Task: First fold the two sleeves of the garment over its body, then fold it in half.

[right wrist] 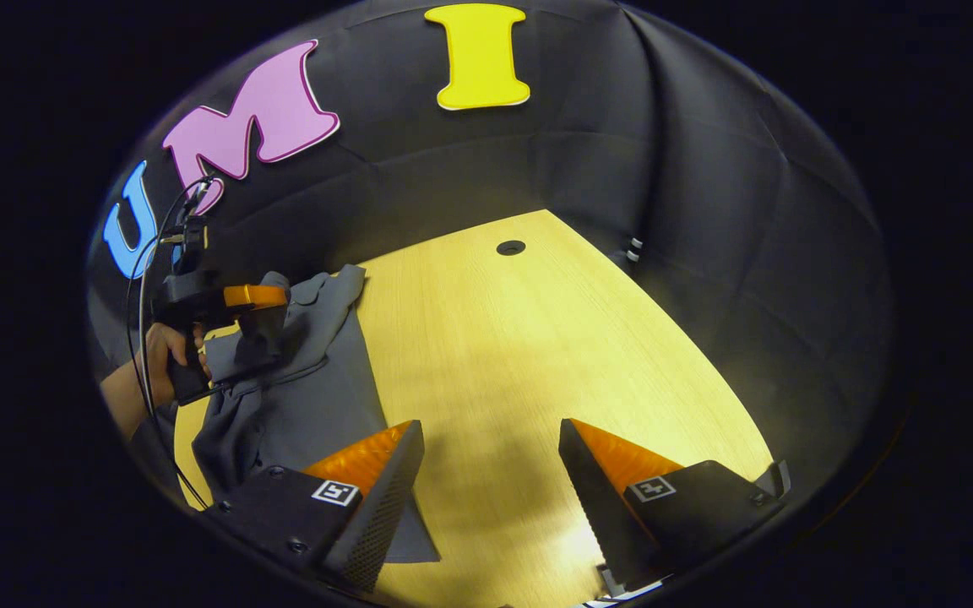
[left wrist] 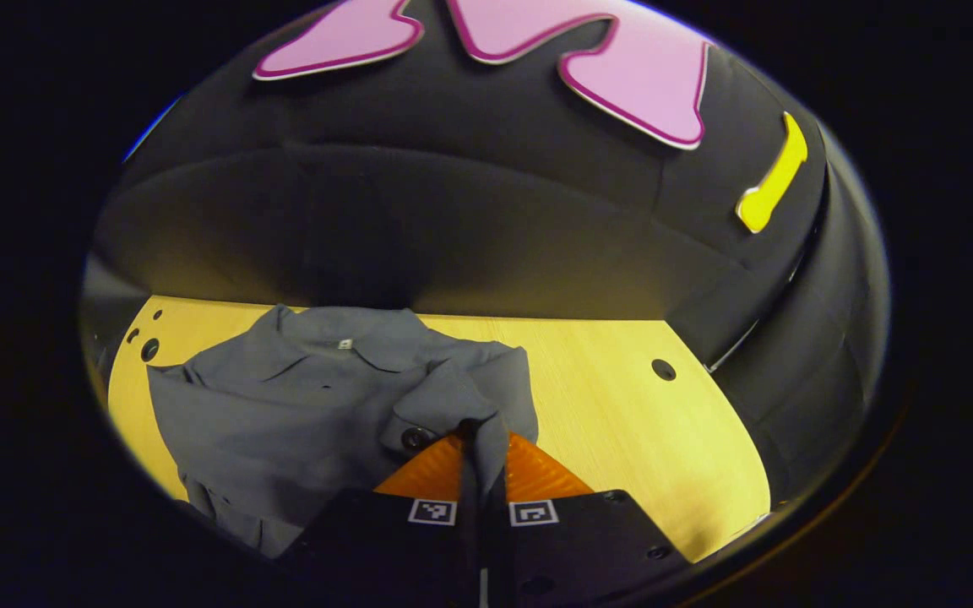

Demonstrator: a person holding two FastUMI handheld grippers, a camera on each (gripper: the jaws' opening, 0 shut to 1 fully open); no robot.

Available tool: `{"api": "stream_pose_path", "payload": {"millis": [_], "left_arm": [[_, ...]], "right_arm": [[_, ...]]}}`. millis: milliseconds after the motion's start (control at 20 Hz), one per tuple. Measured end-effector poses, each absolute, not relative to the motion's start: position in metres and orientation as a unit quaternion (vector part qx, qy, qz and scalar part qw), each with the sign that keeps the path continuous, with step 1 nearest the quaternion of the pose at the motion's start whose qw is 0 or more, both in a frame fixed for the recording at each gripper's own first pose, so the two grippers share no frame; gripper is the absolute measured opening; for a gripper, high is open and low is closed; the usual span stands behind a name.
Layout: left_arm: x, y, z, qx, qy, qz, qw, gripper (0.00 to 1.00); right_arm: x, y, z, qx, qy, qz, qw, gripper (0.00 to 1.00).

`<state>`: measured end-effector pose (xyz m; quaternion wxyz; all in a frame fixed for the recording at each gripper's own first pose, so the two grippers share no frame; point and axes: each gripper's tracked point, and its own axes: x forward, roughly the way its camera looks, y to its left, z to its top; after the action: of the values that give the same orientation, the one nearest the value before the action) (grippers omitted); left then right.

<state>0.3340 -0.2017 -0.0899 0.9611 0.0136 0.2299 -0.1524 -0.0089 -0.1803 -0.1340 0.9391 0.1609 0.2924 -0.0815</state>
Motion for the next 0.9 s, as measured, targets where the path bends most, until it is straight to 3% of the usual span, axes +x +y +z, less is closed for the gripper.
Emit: {"api": "stream_pose_path", "payload": {"millis": [50, 100, 200, 350, 450, 900], "left_arm": [[0.335, -0.206, -0.092, 0.016, 0.229, -0.151, 0.961, 0.13], [0.335, -0.208, -0.093, 0.014, 0.230, -0.155, 0.961, 0.09], [0.333, -0.212, -0.091, 0.001, 0.228, -0.162, 0.960, 0.28], [0.330, -0.202, -0.080, -0.006, 0.210, -0.162, 0.964, 0.73], [0.326, -0.182, -0.078, 0.002, 0.205, -0.150, 0.967, 0.96], [0.233, -0.024, -0.092, 0.033, 0.216, -0.076, 0.973, 0.96]], "right_arm": [[-0.010, -0.180, -0.136, 0.162, 0.294, -0.081, 0.938, 1.00], [-0.010, -0.180, -0.137, 0.163, 0.295, -0.081, 0.938, 0.99], [-0.011, -0.177, -0.138, 0.163, 0.297, -0.080, 0.938, 0.99], [-0.011, -0.169, -0.140, 0.158, 0.300, -0.072, 0.938, 1.00], [-0.009, -0.159, -0.139, 0.153, 0.302, -0.064, 0.939, 0.99], [-0.016, -0.089, -0.163, 0.134, 0.347, -0.013, 0.928, 0.99]]}}
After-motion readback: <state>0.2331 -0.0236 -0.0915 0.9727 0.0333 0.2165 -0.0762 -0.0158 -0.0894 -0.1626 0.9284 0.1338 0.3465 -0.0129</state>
